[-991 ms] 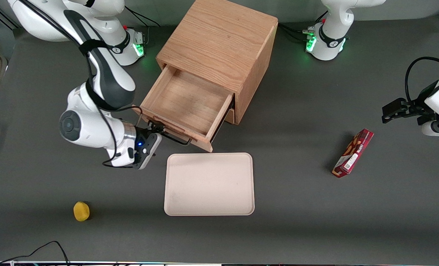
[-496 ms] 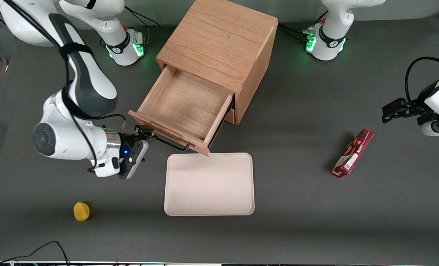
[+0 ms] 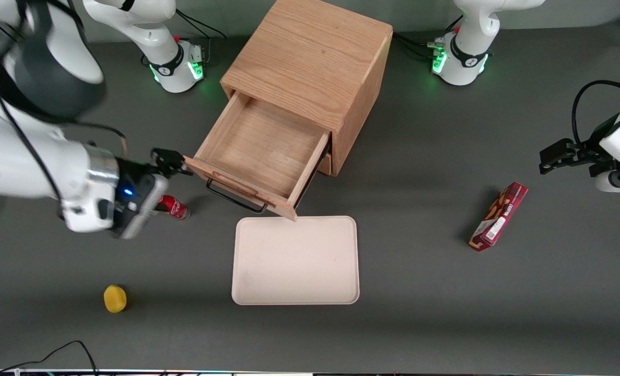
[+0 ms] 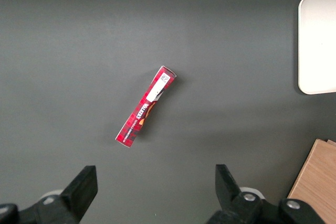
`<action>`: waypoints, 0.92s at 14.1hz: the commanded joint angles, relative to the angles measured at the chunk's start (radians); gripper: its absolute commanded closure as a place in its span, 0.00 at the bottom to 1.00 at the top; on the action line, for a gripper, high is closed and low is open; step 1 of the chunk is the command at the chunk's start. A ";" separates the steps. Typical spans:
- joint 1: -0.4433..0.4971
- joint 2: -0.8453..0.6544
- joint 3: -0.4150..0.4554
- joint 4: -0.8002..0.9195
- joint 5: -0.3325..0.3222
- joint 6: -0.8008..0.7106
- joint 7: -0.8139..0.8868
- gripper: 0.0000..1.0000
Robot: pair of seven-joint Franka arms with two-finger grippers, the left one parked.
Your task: Open upper drawer
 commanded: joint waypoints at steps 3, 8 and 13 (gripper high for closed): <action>0.011 -0.202 -0.044 -0.014 -0.090 -0.123 0.499 0.00; 0.006 -0.300 -0.138 -0.052 -0.283 -0.200 0.755 0.00; 0.007 -0.571 -0.285 -0.490 -0.210 0.020 0.671 0.00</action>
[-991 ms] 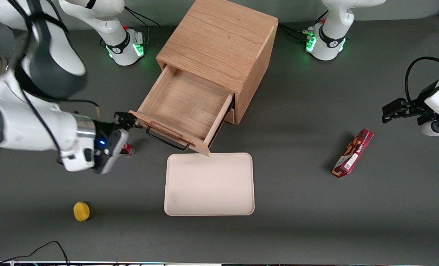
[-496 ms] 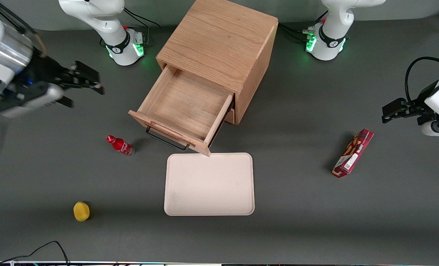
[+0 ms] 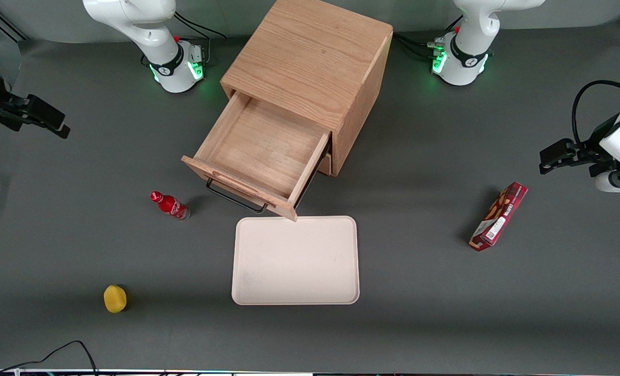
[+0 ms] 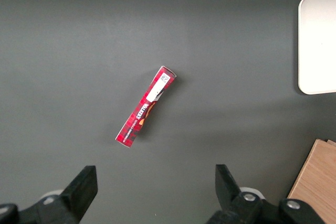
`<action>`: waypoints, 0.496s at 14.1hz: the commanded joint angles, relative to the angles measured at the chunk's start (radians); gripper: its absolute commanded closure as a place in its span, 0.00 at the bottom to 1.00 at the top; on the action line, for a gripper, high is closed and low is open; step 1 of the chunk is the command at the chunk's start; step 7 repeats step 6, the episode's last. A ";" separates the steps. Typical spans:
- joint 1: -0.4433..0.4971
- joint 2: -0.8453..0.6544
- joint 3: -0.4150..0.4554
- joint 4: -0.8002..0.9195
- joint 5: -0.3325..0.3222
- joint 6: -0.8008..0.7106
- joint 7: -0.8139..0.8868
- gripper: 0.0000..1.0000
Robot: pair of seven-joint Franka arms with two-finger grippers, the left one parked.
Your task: Open upper drawer
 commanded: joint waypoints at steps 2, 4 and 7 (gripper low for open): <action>0.017 -0.260 -0.046 -0.390 0.035 0.194 -0.052 0.00; 0.019 -0.252 -0.041 -0.373 0.032 0.183 -0.054 0.00; 0.019 -0.254 -0.046 -0.361 0.035 0.166 -0.055 0.00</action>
